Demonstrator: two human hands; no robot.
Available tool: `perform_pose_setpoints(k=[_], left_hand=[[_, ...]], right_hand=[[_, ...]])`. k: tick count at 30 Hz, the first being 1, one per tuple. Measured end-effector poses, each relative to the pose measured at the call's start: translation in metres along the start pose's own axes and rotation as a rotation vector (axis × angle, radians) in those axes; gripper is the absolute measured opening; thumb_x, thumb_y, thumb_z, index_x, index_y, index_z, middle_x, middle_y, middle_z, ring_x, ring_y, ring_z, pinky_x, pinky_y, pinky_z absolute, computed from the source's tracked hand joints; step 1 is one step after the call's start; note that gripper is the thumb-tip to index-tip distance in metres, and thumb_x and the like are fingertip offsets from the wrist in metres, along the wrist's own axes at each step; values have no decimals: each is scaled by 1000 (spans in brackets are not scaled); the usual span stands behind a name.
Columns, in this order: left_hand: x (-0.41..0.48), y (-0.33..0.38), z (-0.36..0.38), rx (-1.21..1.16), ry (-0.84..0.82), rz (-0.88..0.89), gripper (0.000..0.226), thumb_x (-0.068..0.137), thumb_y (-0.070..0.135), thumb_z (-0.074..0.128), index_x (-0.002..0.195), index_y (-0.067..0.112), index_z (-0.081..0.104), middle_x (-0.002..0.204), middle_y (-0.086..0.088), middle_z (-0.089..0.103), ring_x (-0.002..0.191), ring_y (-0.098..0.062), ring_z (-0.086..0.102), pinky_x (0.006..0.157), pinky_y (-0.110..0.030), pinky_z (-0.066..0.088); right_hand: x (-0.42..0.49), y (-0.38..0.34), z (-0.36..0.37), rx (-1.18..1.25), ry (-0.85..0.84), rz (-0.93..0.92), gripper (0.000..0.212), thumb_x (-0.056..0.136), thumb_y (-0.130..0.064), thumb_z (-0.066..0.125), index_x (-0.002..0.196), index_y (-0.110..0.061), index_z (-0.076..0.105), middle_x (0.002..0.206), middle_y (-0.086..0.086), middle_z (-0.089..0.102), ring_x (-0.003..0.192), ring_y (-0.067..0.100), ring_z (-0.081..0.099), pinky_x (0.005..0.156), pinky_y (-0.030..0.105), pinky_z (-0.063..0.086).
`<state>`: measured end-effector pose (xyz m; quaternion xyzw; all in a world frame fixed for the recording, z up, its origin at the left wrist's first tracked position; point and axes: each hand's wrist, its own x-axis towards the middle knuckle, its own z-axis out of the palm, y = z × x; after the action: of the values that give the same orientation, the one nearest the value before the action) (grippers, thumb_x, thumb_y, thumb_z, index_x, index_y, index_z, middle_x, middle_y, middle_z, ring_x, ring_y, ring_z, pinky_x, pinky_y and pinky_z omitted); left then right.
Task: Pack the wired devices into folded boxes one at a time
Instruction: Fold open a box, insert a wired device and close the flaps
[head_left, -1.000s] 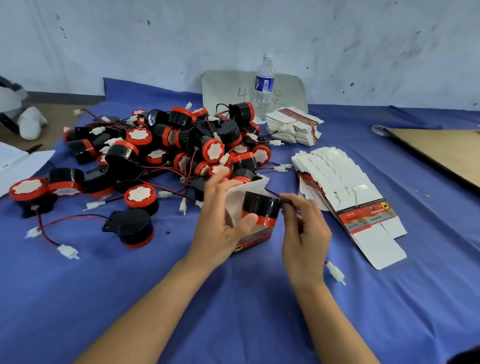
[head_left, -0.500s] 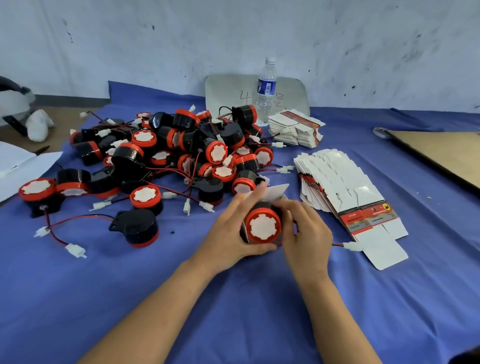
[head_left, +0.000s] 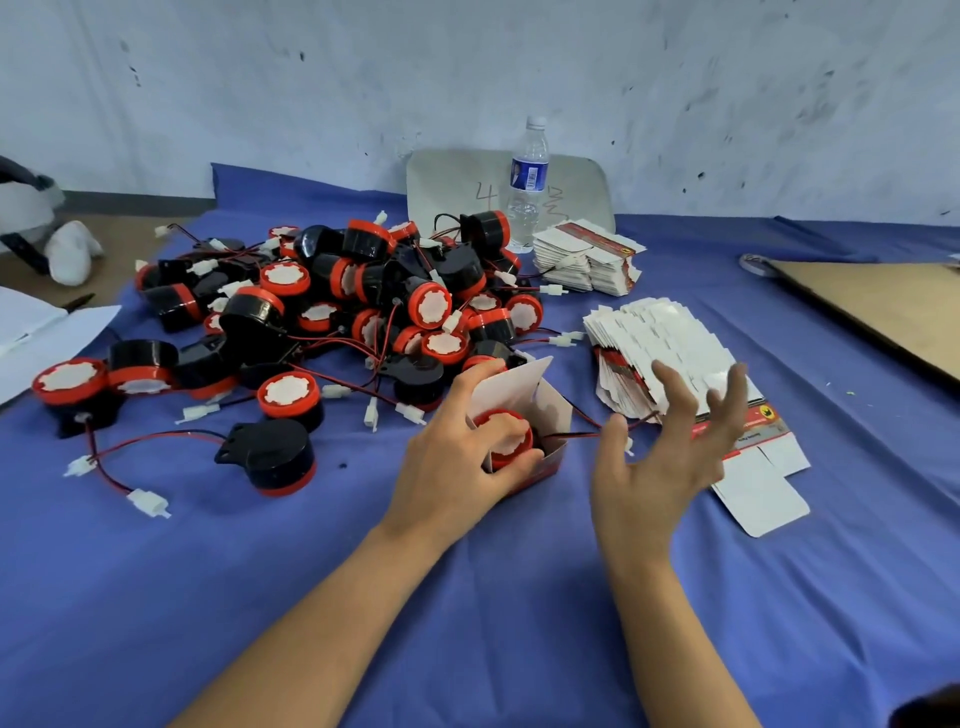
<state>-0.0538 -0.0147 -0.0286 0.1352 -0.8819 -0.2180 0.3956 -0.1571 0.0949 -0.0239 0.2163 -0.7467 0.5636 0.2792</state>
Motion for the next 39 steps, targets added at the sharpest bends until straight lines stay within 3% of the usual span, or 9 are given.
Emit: perform_pose_setpoints(k=[2,4,9,13,18,23,29,35,39], left_hand=[[1,1,1,20,14,-12,10,84,27,75,84,17,73,147,5,41,92,-18,58,61,-29,50],[2,1,3,61,35,-24,11,87,22,71,78,15,74,149,2,41,86,-22,59,58,-25,43],[3,4,3,145,56,-23,12,83,23,70,72,20,70,157,12,23,104,-16,50,49,-27,43],[1,7,6,201,10,-38,8,81,19,67,73,18,64,160,14,12,110,-16,49,46,-34,49],[-1,5,6,154,46,-41,10,80,21,71,87,23,65,160,12,9,103,-18,55,46,-29,47],[-2,1,10,57,56,-65,51,80,22,71,123,35,47,161,9,2,114,-20,57,53,-23,48],[-2,-3,12,-83,8,-88,72,79,17,75,131,44,33,160,13,1,63,1,50,50,-5,38],[-3,-4,13,-248,23,-65,56,78,38,77,119,43,38,156,16,7,62,0,56,53,-5,39],[-2,-10,16,-265,-9,-77,53,77,35,80,113,38,43,158,12,7,61,-6,57,54,-6,40]], right_hand=[[3,6,-1,53,-102,151,52,81,1,57,131,-12,52,154,11,23,133,-6,24,92,7,25],[4,11,1,140,-194,273,54,84,5,54,134,-14,46,147,8,35,116,-3,40,78,-4,31],[2,11,1,322,-171,387,40,91,-12,60,115,-42,50,87,-17,68,72,-1,61,69,18,43],[-4,3,1,438,-176,129,66,96,-10,52,140,-53,30,92,-14,69,64,10,65,68,18,50],[-11,2,5,422,-186,-109,40,98,-22,47,130,-46,42,92,-14,67,71,11,70,70,29,56],[-13,2,7,332,-214,-129,27,99,-24,46,115,-45,39,94,-9,69,74,12,70,63,43,55],[-11,0,7,392,-204,-80,16,97,-35,45,110,-43,39,102,-9,70,80,14,68,67,27,53],[-10,0,6,380,-205,-17,9,98,-37,41,104,-42,35,91,-16,70,84,5,68,72,8,44],[-12,-1,8,339,-356,13,29,99,-26,44,99,-53,33,83,-12,71,76,4,68,66,8,43]])
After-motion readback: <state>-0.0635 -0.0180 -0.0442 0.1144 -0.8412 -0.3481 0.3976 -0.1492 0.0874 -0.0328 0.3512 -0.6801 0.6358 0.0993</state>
